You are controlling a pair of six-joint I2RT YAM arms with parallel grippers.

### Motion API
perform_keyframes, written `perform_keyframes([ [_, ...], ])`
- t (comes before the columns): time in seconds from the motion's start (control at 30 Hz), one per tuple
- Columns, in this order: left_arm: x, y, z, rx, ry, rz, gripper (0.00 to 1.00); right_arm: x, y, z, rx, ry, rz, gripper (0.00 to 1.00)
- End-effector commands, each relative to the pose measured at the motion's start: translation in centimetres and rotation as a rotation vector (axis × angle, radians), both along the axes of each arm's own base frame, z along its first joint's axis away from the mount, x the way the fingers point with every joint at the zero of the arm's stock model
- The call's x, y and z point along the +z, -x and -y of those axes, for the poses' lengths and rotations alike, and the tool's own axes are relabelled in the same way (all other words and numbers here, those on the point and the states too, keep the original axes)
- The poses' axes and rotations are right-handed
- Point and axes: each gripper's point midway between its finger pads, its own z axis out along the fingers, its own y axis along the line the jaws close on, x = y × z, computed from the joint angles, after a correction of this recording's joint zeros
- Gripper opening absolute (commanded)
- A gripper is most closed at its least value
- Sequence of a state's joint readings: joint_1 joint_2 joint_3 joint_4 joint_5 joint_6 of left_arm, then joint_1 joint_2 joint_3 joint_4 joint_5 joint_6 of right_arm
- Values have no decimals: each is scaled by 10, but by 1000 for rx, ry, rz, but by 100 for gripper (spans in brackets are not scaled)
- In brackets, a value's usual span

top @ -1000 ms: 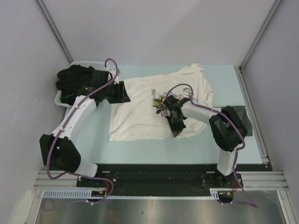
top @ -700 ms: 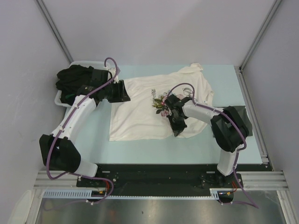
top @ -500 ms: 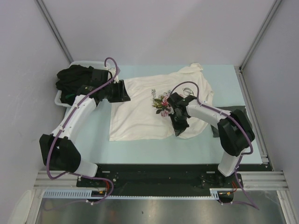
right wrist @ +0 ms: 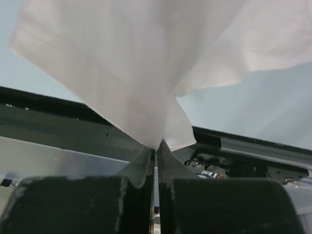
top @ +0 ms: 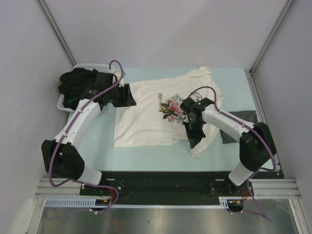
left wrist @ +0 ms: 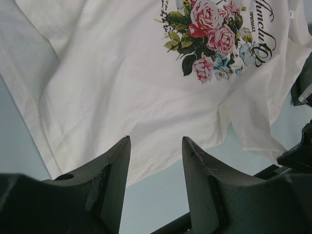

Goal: Fold and stack the t-shirts
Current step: Grap the side of the flattened tshirt closest away from the robot with both arms

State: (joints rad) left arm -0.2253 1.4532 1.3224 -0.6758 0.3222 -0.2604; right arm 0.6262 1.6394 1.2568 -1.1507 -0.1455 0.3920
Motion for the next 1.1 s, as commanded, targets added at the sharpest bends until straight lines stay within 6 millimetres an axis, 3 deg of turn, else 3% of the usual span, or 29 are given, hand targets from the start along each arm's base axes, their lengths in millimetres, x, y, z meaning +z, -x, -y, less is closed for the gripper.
perform_keyframes([
  [0.0, 20, -4, 7, -32, 22, 65, 52, 30, 24, 14, -31, 6, -36, 0],
  [0.2, 20, -3, 7, -33, 26, 69, 52, 47, 42, 26, -36, 13, -51, 0],
  [0.47, 20, -3, 8, -36, 35, 69, 52, 53, 65, 42, 10, 76, -108, 0],
  [0.63, 20, -4, 10, -40, 41, 65, 52, 33, 56, 25, 21, 62, -125, 0],
  [0.77, 21, -3, 9, -40, 37, 67, 52, 2, 54, 5, 65, 94, -167, 0],
  [0.87, 22, -1, 8, -38, 33, 67, 52, -18, 53, 2, 80, 154, -192, 0],
  [1.07, 24, 2, 5, -37, 20, 79, 52, -31, 52, -1, 98, 195, -175, 0],
])
